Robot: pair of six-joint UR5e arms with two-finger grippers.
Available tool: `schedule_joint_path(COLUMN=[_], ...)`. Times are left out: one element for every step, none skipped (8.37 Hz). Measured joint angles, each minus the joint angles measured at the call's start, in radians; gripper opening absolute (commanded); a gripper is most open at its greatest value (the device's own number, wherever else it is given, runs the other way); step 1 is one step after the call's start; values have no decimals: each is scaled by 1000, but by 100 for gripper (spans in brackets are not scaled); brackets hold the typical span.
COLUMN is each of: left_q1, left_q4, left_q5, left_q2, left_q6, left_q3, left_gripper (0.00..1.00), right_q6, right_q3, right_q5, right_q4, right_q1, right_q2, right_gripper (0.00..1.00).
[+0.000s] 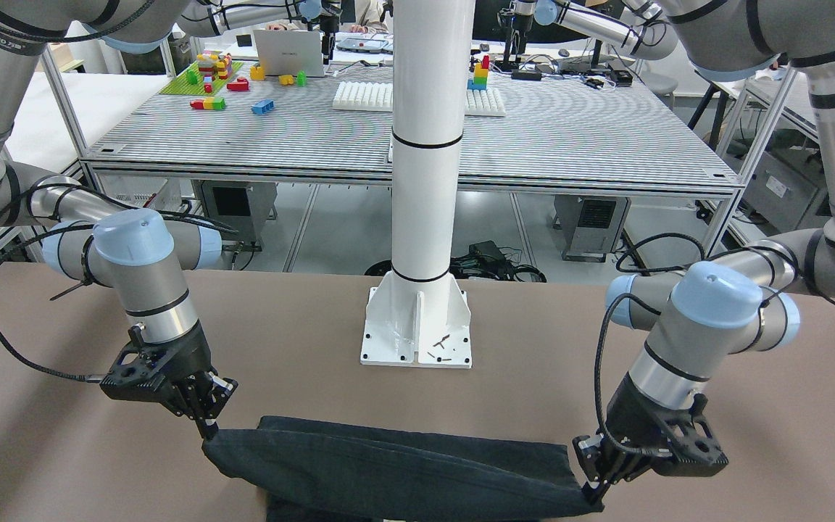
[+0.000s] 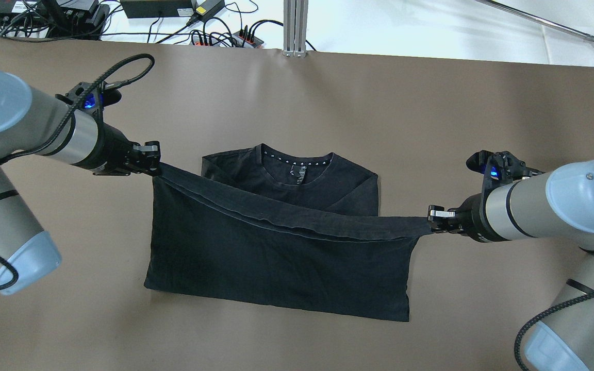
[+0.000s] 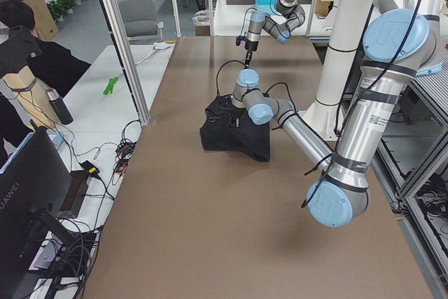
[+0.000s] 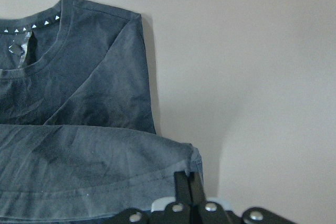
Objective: Fold clothes
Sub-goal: 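Lift the hem with both grippers and carry it toward the collar, then lay the hem down near the collar and open both grippers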
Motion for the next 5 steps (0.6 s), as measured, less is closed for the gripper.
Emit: schedule_joint_path(left_q1=[-13,-28,-37,-41,-40], left_q4=[0,0,0,-1,-4], left_q5=[9,16,31,54,75], left_q2=[-38,-72,-107,-141,-174], left_q6=[4,13,25,35,52], left_q3=[55,105,161,225,298], left_gripper=[0,0,0,0,0], right_q6=[-8,-12,-13,-15,-22], right_q3=[-29,-68,-113,-161,-209], right_q5=[-1,-3,-5,-7,-11], right_q4=[0,1,5,9,12], right_q1=[11,20,24,26,27], right_q2=[30,65,100,128,150], right_gripper=[0,0,0,0,0])
